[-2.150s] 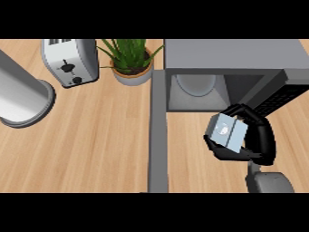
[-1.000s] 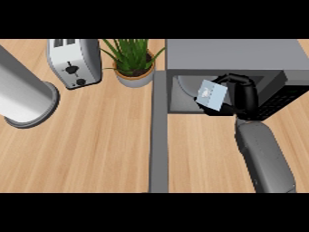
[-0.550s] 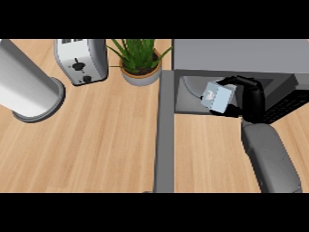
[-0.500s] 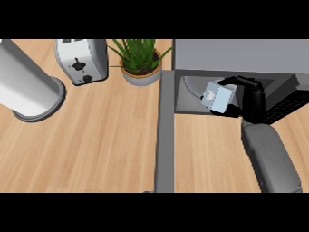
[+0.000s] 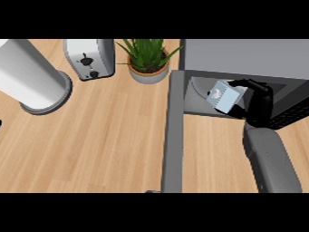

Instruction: Pick up the milk, place it into the microwave and close the microwave

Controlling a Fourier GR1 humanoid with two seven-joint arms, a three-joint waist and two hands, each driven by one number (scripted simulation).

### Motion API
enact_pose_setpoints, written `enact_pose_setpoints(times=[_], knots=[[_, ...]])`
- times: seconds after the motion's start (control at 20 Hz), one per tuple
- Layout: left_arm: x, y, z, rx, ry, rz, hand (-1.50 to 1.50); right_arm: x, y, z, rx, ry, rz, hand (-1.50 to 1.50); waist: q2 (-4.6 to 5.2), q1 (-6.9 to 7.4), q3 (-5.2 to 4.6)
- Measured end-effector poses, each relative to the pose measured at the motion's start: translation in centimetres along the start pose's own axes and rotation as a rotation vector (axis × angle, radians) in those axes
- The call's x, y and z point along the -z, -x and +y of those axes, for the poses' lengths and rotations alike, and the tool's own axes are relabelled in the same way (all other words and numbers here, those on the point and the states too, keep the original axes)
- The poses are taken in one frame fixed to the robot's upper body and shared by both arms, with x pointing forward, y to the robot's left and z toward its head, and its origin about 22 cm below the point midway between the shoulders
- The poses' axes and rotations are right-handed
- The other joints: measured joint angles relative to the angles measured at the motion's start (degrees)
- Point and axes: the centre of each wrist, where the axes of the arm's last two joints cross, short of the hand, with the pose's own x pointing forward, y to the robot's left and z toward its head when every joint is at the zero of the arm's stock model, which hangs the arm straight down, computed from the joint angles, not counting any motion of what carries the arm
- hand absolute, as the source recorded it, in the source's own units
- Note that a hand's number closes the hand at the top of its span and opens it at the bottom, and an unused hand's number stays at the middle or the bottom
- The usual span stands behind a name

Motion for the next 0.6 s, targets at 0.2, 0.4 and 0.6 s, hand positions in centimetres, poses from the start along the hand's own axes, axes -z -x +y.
enact_pose_setpoints(times=[0.2,0.4,0.6], knots=[[0.5,-0.2,-0.1,0.026,0.016,0.005,-1.5,-0.2,0.2,-1.0,-0.115,-0.015,-0.064,-1.5,0.36,0.85,-0.3],[1.0,-0.3,-0.2,0.044,0.029,0.007,-1.5,-0.4,0.3,-1.8,-0.183,-0.01,-0.102,-1.5,0.68,1.7,-0.46],[1.5,-0.2,-0.5,0.048,0.048,0.008,-1.5,-0.7,0.3,-2.3,-0.234,-0.005,-0.118,-1.5,0.96,2.36,-0.83]])
